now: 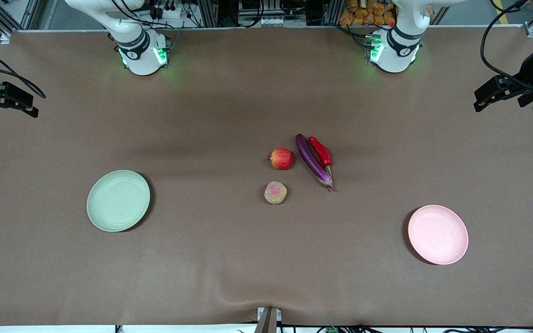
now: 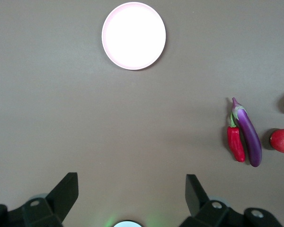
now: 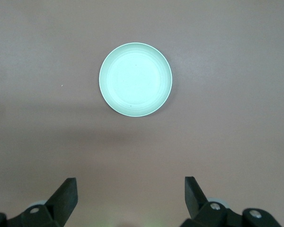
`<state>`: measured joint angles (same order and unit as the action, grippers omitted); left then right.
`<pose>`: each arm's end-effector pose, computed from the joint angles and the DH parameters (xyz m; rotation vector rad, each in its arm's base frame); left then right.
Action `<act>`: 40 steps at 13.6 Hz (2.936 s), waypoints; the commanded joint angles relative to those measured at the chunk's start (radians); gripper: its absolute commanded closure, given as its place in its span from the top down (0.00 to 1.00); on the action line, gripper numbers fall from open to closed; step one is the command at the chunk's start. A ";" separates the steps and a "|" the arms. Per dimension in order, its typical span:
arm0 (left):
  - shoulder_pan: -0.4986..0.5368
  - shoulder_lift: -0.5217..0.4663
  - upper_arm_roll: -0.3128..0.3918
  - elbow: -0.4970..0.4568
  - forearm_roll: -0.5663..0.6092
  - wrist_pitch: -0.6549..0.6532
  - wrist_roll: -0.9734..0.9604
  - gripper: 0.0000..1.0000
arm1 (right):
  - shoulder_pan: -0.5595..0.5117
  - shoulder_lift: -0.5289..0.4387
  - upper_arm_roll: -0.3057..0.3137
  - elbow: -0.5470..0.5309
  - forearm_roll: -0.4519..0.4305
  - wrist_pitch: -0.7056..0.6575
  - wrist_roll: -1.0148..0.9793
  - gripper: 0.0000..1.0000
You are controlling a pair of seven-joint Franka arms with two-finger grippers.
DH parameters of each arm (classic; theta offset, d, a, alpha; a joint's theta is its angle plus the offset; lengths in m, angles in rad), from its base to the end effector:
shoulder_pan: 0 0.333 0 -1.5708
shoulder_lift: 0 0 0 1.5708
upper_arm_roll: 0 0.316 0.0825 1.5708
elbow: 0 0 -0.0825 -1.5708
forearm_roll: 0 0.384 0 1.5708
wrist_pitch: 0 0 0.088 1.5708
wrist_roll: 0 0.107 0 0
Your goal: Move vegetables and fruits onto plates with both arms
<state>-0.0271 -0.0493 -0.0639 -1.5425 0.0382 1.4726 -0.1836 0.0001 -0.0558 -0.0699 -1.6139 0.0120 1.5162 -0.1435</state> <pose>0.5272 -0.0447 0.6560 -3.0943 -0.1487 0.0230 0.5299 -0.0368 0.6298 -3.1185 -0.1159 0.0626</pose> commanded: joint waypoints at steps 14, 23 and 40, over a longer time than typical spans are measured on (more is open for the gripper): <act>-0.005 0.009 0.003 0.038 -0.018 -0.069 0.023 1.00 | -0.008 -0.021 0.007 -0.012 -0.007 0.001 0.004 1.00; -0.004 0.008 0.001 0.030 -0.023 -0.071 0.006 1.00 | -0.006 -0.021 0.007 -0.012 -0.006 -0.005 0.004 1.00; -0.007 0.014 -0.007 -0.021 -0.021 -0.031 0.000 1.00 | -0.003 -0.019 0.007 -0.011 -0.004 -0.002 0.007 1.00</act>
<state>-0.0302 -0.0355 -0.0663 -1.5500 0.0366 1.4196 -0.1825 0.0004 -0.0558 -0.0679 -1.6139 0.0125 1.5148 -0.1434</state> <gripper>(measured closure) 0.000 0.000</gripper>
